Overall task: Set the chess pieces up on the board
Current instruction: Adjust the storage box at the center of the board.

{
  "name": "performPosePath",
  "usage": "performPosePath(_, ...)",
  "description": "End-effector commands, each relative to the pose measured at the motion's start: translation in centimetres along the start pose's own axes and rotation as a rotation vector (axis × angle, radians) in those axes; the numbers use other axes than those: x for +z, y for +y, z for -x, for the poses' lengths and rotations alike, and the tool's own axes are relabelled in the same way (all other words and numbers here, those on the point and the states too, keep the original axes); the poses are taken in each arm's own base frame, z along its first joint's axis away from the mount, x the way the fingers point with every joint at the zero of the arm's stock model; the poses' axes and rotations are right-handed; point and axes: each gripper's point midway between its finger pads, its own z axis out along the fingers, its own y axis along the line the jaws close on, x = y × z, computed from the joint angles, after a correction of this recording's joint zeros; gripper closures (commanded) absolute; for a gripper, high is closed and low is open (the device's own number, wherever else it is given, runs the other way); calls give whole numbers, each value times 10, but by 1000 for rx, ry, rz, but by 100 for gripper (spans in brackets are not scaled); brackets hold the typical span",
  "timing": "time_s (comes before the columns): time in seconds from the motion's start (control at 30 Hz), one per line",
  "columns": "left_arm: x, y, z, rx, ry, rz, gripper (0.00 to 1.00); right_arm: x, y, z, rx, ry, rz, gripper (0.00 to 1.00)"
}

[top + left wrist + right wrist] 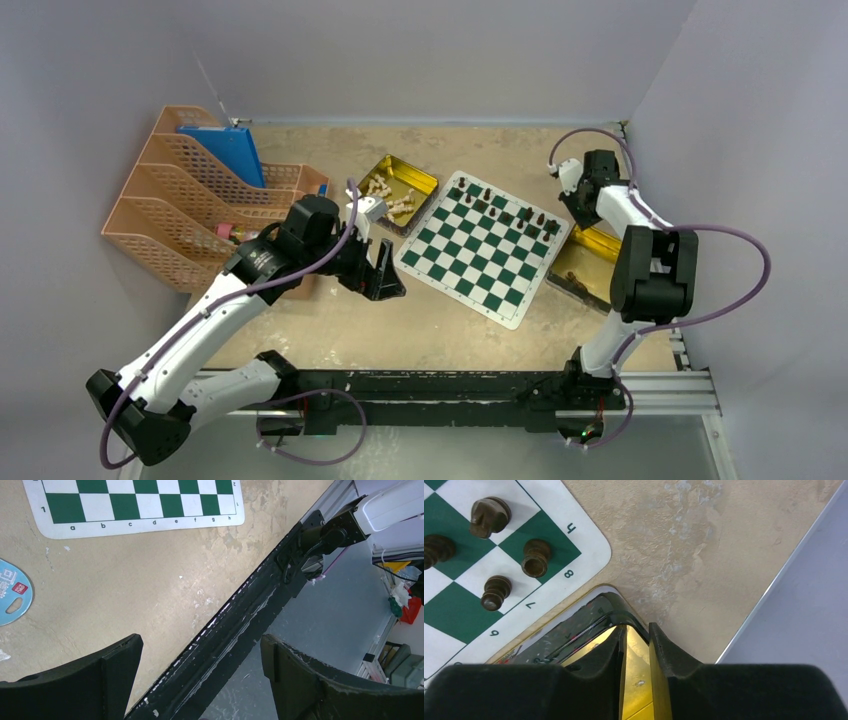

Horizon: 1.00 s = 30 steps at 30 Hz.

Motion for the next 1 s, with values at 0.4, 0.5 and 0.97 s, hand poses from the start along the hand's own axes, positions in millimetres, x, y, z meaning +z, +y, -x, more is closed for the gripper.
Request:
performPosePath(0.4,-3,3,5,35,-20,16,12,-8,-33,-45,32,111,-155,88)
performPosePath(0.5,-3,2,6,44,-27,16,12,-12,-36,-62,56,148,-190,89)
performPosePath(0.97,-12,0,8,92,-74,13,12,-48,-59,-132,263,251,-410,100)
